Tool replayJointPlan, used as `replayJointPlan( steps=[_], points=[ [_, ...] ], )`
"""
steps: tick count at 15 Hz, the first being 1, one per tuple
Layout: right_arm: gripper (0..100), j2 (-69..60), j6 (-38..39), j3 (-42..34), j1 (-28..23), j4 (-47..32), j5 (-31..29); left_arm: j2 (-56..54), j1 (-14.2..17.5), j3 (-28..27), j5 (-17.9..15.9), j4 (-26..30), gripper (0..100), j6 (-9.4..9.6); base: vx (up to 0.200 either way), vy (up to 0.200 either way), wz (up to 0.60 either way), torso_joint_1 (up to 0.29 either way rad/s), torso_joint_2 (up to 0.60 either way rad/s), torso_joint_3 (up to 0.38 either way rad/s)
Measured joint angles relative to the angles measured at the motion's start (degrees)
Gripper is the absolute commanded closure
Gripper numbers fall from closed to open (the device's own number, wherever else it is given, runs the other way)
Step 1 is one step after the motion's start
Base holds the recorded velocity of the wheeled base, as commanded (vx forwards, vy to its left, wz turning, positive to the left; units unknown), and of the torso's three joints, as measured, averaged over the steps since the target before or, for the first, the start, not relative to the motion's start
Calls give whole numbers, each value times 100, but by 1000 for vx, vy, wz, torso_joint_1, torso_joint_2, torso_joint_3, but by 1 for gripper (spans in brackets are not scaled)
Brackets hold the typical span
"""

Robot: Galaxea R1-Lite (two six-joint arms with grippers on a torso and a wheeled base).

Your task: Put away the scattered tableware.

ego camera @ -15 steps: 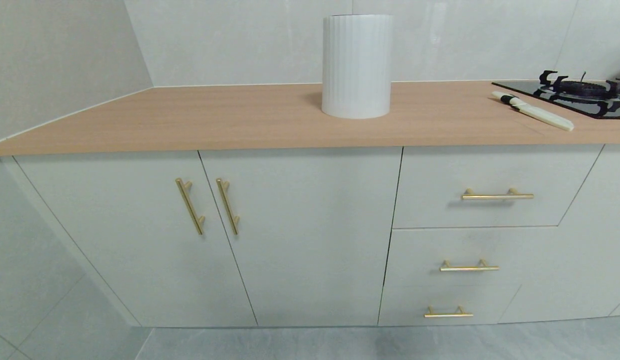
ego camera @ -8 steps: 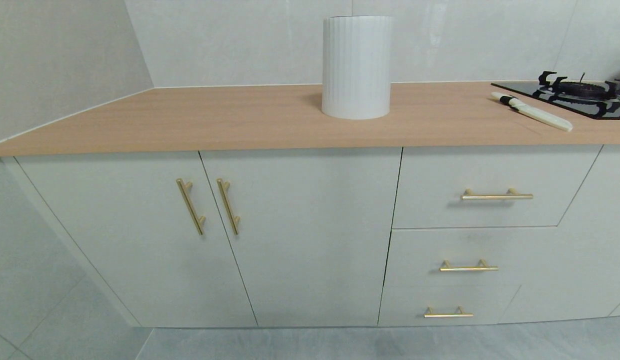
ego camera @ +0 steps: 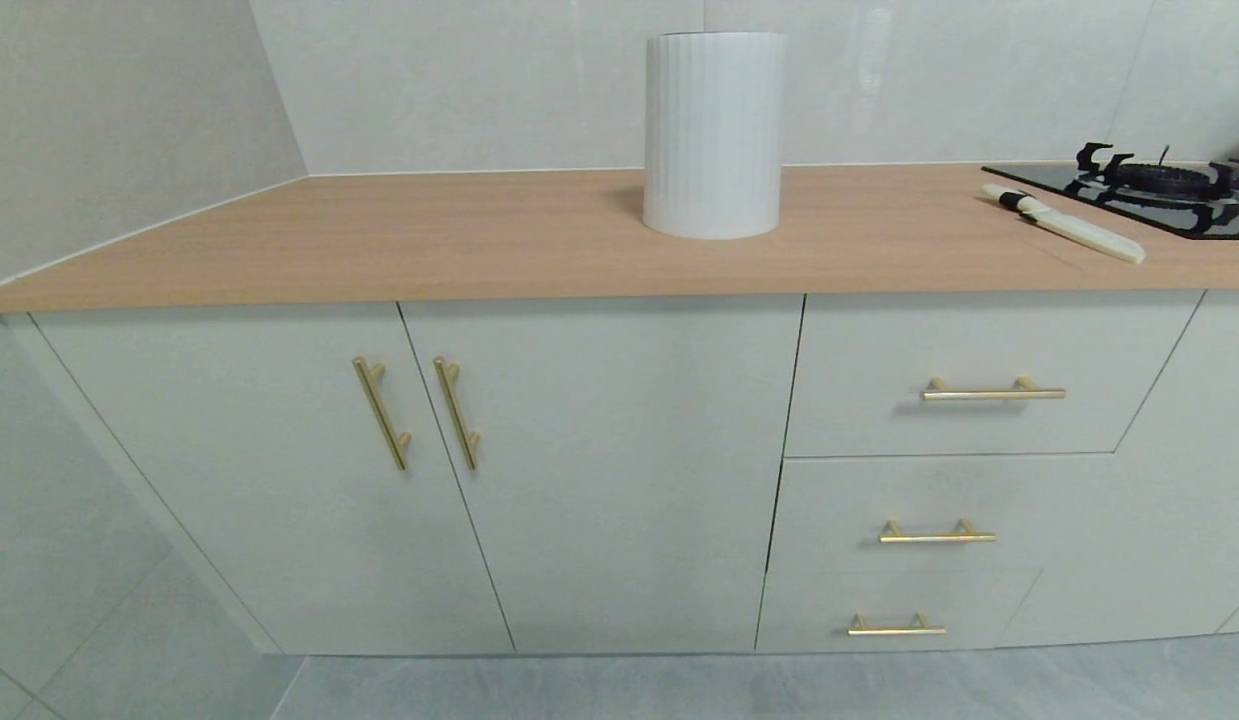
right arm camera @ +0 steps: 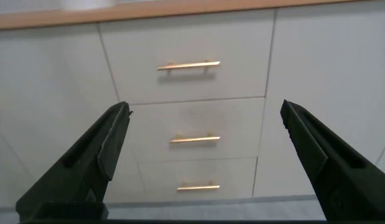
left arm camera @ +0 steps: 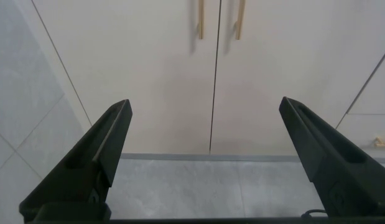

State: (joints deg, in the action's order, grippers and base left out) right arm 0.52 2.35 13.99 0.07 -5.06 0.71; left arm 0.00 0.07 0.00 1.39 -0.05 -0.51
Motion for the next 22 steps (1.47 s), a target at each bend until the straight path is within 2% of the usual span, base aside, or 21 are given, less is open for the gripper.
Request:
replayJointPlan(
  steps=[2, 5, 6, 9, 18, 22],
  points=[
    [0, -39, -46, -452, 0, 176, 77, 0, 2, 0, 0, 0, 0, 0, 0, 0, 0, 0, 0, 0],
    [0, -60, -63, -1174, 0, 867, 73, 0, 0, 0, -2, 0, 0, 0, 0, 0, 0, 0, 0, 0],
    [0, -62, -44, -1295, 0, 777, 52, 0, 0, 0, 0, 2, 0, 0, 0, 0, 0, 0, 0, 0],
    [0, -63, -107, -1370, 0, 539, -117, 0, 0, 0, 0, 2, 0, 0, 0, 0, 0, 0, 0, 0],
    [0, -66, -228, -1399, 0, 490, -80, 0, 0, 0, 0, 5, 0, 24, 0, 0, 0, 0, 0, 0],
    [0, -66, -226, -1399, 0, 488, -80, 0, 0, 0, 0, -2, 0, -4, 200, 0, 0, -1, -2, 0]
  ],
)
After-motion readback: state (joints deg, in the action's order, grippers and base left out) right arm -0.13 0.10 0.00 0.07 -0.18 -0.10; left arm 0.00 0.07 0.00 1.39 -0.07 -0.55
